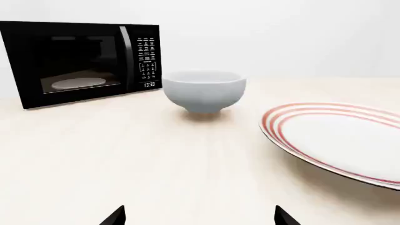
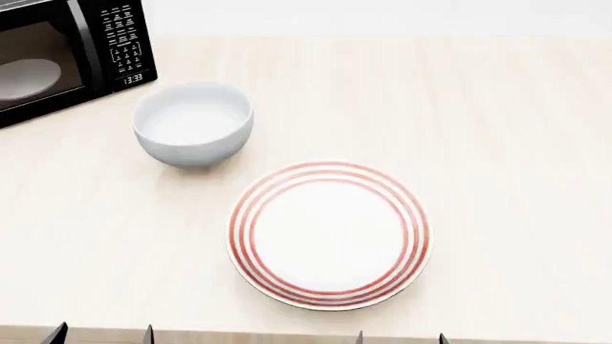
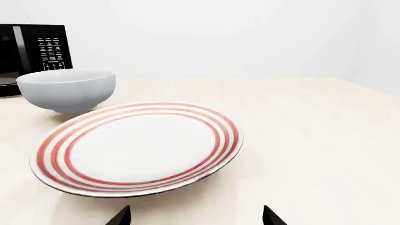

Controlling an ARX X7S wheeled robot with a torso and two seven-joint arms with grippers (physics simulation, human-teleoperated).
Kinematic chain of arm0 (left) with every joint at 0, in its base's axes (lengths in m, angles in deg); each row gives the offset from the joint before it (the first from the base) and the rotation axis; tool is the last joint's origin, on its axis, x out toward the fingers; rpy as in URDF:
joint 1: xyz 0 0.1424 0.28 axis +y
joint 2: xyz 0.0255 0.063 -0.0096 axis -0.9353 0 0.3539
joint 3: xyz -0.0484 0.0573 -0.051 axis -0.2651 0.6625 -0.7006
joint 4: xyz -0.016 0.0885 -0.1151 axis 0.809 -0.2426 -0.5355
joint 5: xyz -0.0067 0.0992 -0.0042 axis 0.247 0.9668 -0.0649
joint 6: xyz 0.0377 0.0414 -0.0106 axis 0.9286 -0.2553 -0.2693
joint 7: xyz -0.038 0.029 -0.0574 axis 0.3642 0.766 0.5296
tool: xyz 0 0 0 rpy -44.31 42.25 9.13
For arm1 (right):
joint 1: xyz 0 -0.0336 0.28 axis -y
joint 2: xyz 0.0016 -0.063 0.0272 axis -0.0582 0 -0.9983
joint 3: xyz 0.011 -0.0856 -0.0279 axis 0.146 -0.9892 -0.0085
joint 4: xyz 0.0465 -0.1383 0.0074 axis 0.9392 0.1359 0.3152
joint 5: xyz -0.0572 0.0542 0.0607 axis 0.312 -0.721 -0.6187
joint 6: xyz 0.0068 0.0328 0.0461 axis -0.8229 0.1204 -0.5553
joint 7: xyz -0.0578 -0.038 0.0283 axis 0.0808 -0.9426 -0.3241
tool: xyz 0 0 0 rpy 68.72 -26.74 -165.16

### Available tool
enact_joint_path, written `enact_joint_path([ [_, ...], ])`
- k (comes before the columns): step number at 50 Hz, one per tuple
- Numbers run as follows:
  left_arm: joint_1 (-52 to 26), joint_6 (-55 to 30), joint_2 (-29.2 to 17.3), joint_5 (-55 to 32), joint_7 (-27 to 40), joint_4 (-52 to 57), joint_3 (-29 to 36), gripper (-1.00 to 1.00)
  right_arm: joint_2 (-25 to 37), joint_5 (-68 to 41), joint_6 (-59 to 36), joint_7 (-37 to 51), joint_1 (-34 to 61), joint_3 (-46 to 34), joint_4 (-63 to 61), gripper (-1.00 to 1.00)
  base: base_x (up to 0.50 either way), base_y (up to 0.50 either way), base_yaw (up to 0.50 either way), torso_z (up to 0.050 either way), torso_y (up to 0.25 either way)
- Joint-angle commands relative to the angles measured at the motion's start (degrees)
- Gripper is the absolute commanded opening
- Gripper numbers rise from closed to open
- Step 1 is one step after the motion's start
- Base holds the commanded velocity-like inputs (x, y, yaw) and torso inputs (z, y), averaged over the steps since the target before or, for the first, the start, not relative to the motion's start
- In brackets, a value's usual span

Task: Open the microwave.

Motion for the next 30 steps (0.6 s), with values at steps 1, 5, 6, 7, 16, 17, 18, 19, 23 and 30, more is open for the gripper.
enact_joint_path([
  [1,3.7,-0.55,-1.31,0.64,1.36,8.2,1.23,1.0,0.5,4.66,-4.27,4.97,-4.24,-2.46,-8.59,1.0,0.0,0.0,0.0,0.0,0.0],
  [5,4.72,-2.19,-2.22,-1.26,1.78,11.63,1.43,1.0,1.64,3.22,-5.57,6.15,-5.63,-3.73,-16.62,1.0,0.0,0.0,0.0,0.0,0.0],
  [6,5.02,-2.58,-2.44,-1.73,1.82,12.62,1.42,1.0,1.92,3.03,-5.44,6.35,-6.05,-3.85,-17.43,1.0,0.0,0.0,0.0,0.0,0.0],
  [7,5.09,-2.7,-2.6,-1.95,1.97,12.9,1.48,1.0,2.13,3.07,-5.45,6.66,-6.15,-4.03,-17.69,1.0,0.0,0.0,0.0,0.0,0.0],
  [16,6.08,-3.73,-3.96,-4.12,2.32,15.9,2.16,1.0,3.48,2.3,-5.46,7.54,-6.65,-5.85,-19.46,1.0,0.0,0.0,0.0,0.0,0.0],
  [17,6.16,-3.8,-4.06,-4.25,2.39,16.13,2.25,1.0,3.65,2.58,-5.43,7.7,-6.72,-6.15,-19.67,1.0,0.02,0.1,0.0,0.0,0.0],
  [18,6.19,-3.72,-4.15,-4.3,2.49,16.13,2.35,1.0,3.75,2.6,-5.46,7.84,-6.76,-6.32,-19.82,1.0,0.02,0.1,0.0,0.0,0.0],
  [19,6.09,-3.48,-4.21,-4.27,2.57,15.77,2.52,1.0,3.84,2.59,-5.23,7.95,-6.81,-6.5,-19.9,1.0,0.05,0.13,0.0,0.0,0.0],
  [23,6.04,-3.19,-4.56,-4.41,2.93,15.33,2.91,1.0,4.3,2.42,-4.79,8.42,-6.83,-6.84,-19.65,1.0,0.08,0.21,0.0,0.0,0.0],
  [30,6.48,-2.83,-5.1,-4.36,3.64,15.71,3.67,1.0,4.94,1.53,-4.54,8.98,-6.97,-7.04,-19.78,1.0,0.12,0.32,0.0,0.0,0.0],
])
